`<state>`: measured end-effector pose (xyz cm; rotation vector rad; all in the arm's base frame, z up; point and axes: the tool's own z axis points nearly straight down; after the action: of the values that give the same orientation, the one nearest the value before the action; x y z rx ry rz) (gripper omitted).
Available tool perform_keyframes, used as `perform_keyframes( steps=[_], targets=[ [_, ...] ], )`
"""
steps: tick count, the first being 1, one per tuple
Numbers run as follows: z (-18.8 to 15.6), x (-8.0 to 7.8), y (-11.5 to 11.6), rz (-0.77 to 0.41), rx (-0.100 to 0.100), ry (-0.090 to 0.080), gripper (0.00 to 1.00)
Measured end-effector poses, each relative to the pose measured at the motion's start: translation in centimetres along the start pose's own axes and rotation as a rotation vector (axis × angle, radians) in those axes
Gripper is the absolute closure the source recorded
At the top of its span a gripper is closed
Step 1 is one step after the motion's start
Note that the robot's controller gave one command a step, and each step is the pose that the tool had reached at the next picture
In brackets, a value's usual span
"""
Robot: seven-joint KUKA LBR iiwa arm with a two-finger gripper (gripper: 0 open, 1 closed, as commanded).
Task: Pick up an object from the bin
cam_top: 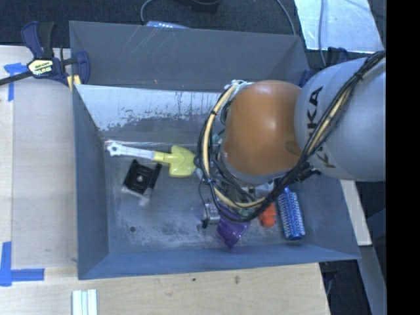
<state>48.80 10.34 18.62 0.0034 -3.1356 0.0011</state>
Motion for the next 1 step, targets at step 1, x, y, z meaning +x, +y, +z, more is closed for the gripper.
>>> perform_keyframes(
  steps=[1],
  targets=[
    [-0.45,-0.16,-0.04,0.002,-0.002,-0.008,0.00]
  ],
)
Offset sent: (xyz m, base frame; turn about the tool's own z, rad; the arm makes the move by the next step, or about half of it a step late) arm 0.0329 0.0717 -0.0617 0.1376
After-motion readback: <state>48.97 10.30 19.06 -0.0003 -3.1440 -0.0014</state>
